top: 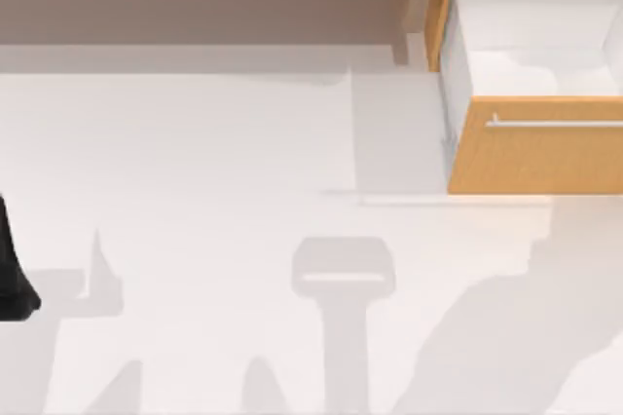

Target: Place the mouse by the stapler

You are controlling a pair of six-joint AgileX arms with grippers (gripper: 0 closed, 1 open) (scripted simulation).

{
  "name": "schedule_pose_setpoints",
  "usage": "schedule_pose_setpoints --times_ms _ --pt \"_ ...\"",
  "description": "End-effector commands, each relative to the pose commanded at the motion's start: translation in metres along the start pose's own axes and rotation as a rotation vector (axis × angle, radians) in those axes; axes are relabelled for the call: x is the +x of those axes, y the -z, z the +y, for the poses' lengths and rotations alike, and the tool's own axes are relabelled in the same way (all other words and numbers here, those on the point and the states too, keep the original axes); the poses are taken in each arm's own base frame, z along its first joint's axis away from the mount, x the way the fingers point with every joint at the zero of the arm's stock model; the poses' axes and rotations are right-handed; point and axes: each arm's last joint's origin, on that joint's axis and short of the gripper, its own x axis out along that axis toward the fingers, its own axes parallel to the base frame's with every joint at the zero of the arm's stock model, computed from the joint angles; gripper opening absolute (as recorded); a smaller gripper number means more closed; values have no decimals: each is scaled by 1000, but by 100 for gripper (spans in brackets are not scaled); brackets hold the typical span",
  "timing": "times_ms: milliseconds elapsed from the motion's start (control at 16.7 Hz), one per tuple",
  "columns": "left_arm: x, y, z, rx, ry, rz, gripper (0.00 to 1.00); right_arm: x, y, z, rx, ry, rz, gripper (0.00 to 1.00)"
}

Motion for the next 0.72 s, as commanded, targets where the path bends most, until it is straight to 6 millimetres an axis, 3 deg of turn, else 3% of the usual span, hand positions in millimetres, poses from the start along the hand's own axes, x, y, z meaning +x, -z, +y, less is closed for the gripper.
schedule_pose_setpoints --times_ms 120,300,720 --pt "0 0 0 0 0 0 100 27 26 -17 -6 -10 97 0" --pt "0 0 0 0 0 0 100 41 53 -33 -21 7 142 0" --pt "0 0 0 0 0 0 100 42 57 -40 -30 30 135 0"
